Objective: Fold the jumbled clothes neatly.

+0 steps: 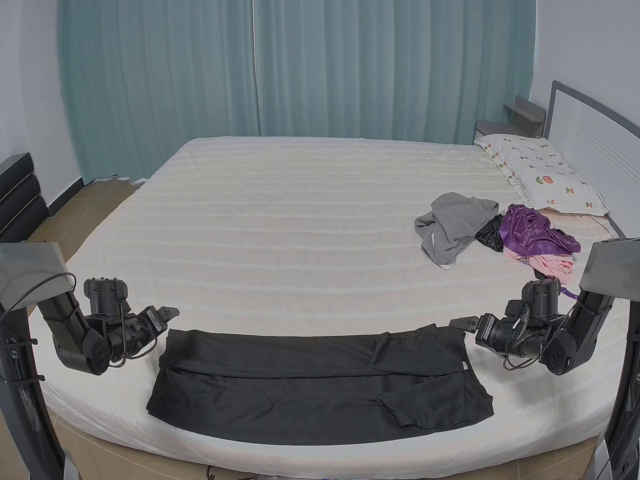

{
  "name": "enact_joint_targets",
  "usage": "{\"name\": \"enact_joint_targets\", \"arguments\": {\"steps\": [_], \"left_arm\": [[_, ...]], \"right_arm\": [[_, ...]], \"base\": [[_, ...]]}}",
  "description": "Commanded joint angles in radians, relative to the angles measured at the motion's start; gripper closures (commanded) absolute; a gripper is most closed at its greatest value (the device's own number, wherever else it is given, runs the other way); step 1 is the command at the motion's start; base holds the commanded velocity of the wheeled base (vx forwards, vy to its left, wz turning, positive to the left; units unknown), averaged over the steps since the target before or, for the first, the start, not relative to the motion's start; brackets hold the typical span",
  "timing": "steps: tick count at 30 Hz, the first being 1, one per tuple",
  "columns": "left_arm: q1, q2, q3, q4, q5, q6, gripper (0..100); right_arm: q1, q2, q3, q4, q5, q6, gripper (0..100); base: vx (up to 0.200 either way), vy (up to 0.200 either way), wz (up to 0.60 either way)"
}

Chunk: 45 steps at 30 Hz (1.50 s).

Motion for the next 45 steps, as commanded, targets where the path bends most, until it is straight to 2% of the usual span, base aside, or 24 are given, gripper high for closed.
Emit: {"name": "enact_joint_targets", "arguments": {"steps": [1, 4, 9, 17, 18, 23, 27, 29, 34, 45], "left_arm": [[-0.037, 0.075, -0.121, 0.055, 0.009, -0.016, 0], [-0.045, 0.135, -0.155, 0.050, 0.015, -0.013, 0], [-0.043, 0.197, -0.199, 0.047, 0.074, -0.008, 0], [-0.056, 0.199, -0.185, 0.046, 0.075, -0.007, 0], [-0.056, 0.199, -0.189, 0.046, 0.077, -0.008, 100], [-0.048, 0.201, -0.189, 0.044, 0.095, -0.017, 100], [-0.050, 0.201, -0.187, 0.044, 0.172, -0.083, 100], [-0.050, 0.201, -0.189, 0.043, 0.183, -0.099, 100], [-0.048, 0.201, -0.185, 0.043, 0.189, -0.102, 100], [-0.051, 0.202, -0.184, 0.041, 0.189, -0.100, 100]], "right_arm": [[-0.001, 0.104, -0.058, -0.005, -0.009, 0.067, 0], [-0.024, 0.132, -0.078, -0.009, -0.015, 0.068, 0], [-0.023, 0.135, -0.081, -0.011, -0.017, 0.070, 0], [-0.020, 0.137, -0.075, -0.012, -0.017, 0.067, 0], [-0.020, 0.137, -0.075, -0.011, -0.017, 0.067, 0], [-0.018, 0.137, -0.078, -0.011, -0.018, 0.065, 0], [-0.018, 0.138, -0.080, -0.011, -0.020, 0.065, 0], [-0.018, 0.140, -0.081, -0.011, -0.028, 0.064, 0], [-0.004, 0.163, -0.109, -0.011, -0.077, 0.064, 0], [0.007, 0.199, -0.195, 0.011, -0.112, 0.059, 0]], "base": [[0.000, 0.000, 0.00], [0.000, 0.000, 0.00], [0.000, 0.000, 0.00], [0.000, 0.000, 0.00], [0.000, 0.000, 0.00], [0.000, 0.000, 0.00], [0.000, 0.000, 0.00], [0.000, 0.000, 0.00], [0.000, 0.000, 0.00], [0.000, 0.000, 0.00]]}}
